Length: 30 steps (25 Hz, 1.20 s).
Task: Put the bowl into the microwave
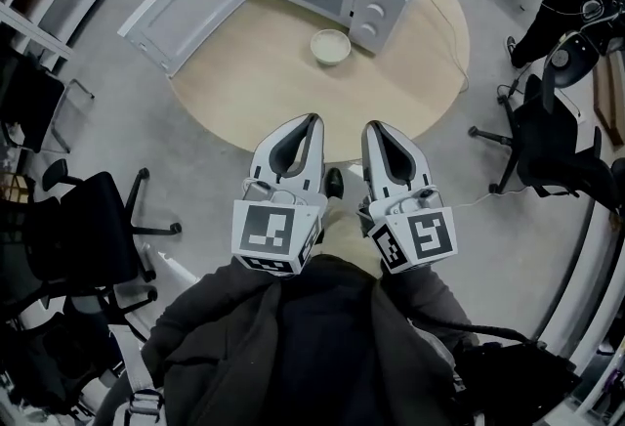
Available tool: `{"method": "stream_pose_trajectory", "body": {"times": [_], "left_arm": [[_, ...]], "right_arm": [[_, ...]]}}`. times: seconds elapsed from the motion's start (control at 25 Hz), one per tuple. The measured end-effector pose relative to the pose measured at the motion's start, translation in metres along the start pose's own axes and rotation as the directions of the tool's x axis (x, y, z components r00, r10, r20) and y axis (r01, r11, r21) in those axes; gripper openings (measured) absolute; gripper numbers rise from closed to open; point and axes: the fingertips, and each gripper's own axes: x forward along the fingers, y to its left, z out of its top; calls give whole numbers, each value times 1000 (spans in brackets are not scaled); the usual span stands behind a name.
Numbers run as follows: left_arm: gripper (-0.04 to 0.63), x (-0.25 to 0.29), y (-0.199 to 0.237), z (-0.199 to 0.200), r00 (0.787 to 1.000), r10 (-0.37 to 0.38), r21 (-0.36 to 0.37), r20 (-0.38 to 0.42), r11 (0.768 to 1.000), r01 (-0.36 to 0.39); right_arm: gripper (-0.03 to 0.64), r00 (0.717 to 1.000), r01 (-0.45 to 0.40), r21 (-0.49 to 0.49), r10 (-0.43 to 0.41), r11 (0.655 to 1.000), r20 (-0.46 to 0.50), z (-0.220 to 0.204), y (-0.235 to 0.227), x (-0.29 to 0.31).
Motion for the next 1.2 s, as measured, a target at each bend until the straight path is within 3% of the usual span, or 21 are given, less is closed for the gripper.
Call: {"method": "stream_pose_trajectory", "body": {"times": [0.4,0.76,1.0,1.2], "left_arm": [[9,106,22,-21,991,43,20,-124,999,-40],[9,173,41,-19,975,124,70,-183,991,-113],[9,180,54,5,974,167,103,-155,983,-152],[9,179,72,13,978,168,89,-122,983,-158]], "right_arm": [[9,997,-22,76,27,997,-72,-29,-82,81],[9,985,-128,130,142,983,-97,-37,-117,145],[9,982,-163,131,173,978,-71,-20,-118,168],[9,982,-173,95,179,980,-63,-13,-106,182]]}}
